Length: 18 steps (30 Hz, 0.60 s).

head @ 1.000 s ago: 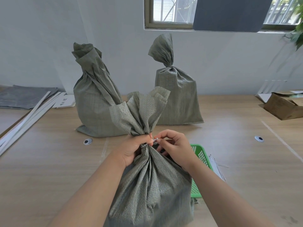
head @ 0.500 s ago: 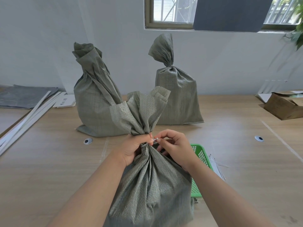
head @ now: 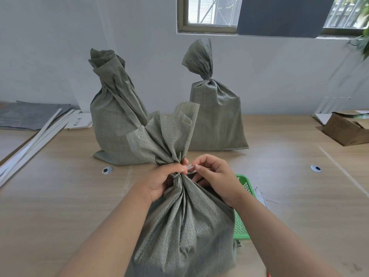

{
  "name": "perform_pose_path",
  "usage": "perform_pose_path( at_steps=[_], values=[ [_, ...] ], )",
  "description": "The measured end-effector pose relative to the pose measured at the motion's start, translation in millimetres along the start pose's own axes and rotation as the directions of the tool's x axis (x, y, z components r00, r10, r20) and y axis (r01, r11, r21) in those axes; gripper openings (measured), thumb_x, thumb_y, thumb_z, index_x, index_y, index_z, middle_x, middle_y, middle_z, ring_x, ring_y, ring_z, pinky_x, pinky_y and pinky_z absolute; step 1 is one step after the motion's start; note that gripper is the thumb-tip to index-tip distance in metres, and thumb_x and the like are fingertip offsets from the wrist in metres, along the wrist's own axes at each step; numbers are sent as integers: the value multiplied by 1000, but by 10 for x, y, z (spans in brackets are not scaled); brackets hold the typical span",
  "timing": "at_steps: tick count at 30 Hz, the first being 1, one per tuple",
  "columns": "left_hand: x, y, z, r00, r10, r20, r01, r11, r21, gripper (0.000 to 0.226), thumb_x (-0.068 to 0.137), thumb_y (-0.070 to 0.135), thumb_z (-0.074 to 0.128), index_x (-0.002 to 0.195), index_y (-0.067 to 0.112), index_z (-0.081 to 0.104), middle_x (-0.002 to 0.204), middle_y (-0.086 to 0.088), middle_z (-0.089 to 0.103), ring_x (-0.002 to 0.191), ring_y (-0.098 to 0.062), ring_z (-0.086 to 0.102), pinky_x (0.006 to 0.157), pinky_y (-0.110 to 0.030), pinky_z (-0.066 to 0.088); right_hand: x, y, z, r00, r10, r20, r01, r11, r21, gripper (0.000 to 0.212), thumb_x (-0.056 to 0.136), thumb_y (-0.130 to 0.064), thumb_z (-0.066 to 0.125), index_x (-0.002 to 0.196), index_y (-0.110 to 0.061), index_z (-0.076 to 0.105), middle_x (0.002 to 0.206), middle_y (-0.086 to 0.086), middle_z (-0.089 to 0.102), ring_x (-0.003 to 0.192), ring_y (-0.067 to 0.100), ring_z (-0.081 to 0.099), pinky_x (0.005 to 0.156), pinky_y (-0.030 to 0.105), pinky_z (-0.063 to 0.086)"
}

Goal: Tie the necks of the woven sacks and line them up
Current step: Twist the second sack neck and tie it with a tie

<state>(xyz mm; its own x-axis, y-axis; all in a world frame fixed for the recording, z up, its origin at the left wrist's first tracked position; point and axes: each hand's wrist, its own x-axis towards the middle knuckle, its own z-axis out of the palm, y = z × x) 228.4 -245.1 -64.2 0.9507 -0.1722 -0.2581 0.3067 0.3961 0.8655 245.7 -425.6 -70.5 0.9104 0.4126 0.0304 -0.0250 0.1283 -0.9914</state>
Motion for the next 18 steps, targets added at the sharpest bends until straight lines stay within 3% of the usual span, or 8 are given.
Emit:
perform_pose_path(
  at_steps=[4,8,14,18],
  values=[
    [-29,3,-2,999,-33,35,35,997,-68,18,68,6,67,80,12,78,70,-4,69,70,-16,70,72,-29,58,9,-22,-43,994,65,90,-78,987,141,11,98,2,51,95,-5,58,88,11,68,67,17,65,61,24,55],
    [-52,5,-15,999,-25,45,30,995,-97,18,69,5,67,78,13,80,71,-3,70,66,-15,69,67,-27,59,37,-29,-76,985,97,144,-128,966,227,9,97,1,51,95,-6,58,91,13,67,70,18,66,64,25,57],
    [-41,-10,-48,994,-12,105,30,986,-165,16,71,2,66,83,10,73,79,-7,68,73,-16,69,74,-30,59,84,15,-81,970,101,222,-173,926,334,7,96,-3,53,97,-7,58,108,11,68,81,20,67,79,34,57],
    [-31,4,-53,997,9,81,-4,998,-67,13,72,9,69,79,17,77,78,-6,65,74,-17,64,82,-34,52,97,-4,-57,971,97,219,-169,924,342,6,94,-6,57,95,-7,62,103,11,70,81,20,68,79,35,58]
  ],
)
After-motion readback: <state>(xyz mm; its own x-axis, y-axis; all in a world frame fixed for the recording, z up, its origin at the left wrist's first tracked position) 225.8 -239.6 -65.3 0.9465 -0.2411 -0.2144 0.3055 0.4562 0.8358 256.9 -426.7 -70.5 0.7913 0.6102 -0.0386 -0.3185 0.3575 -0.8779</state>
